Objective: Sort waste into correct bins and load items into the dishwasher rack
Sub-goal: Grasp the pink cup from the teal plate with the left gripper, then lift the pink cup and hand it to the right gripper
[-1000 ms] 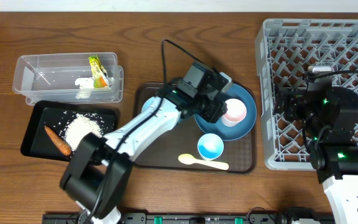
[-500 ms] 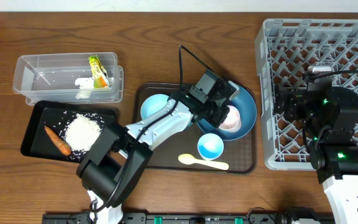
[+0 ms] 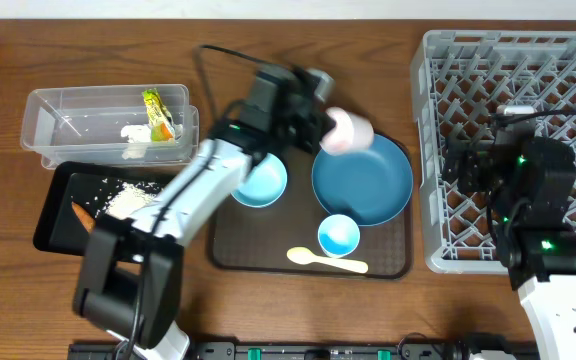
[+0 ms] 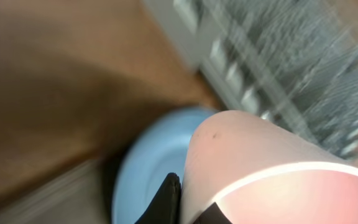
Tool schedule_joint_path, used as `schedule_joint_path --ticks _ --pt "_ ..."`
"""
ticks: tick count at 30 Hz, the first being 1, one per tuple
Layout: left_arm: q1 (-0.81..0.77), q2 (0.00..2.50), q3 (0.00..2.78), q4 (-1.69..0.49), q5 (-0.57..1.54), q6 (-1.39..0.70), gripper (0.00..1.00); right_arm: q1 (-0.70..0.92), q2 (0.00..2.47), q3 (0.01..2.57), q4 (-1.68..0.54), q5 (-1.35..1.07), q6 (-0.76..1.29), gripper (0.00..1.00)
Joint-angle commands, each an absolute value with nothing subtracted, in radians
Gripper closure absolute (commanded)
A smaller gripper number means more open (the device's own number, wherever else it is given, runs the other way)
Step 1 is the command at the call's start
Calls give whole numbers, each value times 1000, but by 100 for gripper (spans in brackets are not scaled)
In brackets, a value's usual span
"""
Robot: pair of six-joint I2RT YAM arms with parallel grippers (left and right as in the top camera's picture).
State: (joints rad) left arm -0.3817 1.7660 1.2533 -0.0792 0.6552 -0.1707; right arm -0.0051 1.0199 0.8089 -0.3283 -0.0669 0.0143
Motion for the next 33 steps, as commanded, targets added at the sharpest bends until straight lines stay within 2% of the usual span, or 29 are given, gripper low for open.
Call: schedule_joint_path --ticks 1,4,8,12,14,20,33 --pt "-267 1757 1259 -21 973 -322 94 -10 1070 833 -308 -274 -36 11" --pt "-196 1758 1259 28 1139 -385 94 -10 1106 833 -241 -590 -128 11" --pt "-151 1758 1259 56 1258 -460 94 -10 1138 833 -112 -847 -144 9" --pt "-157 1758 1259 102 1384 -533 94 -8 1165 833 -18 -1076 -212 18" --pt "-172 1758 1259 122 1419 -560 93 -7 1174 833 -12 -1152 -257 19" --pt "-239 1758 1259 138 1459 -593 94 -5 1179 833 -10 -1186 -263 10" --pt "-402 1758 1259 205 1447 -598 94 5 1179 833 -9 -1194 -263 9"
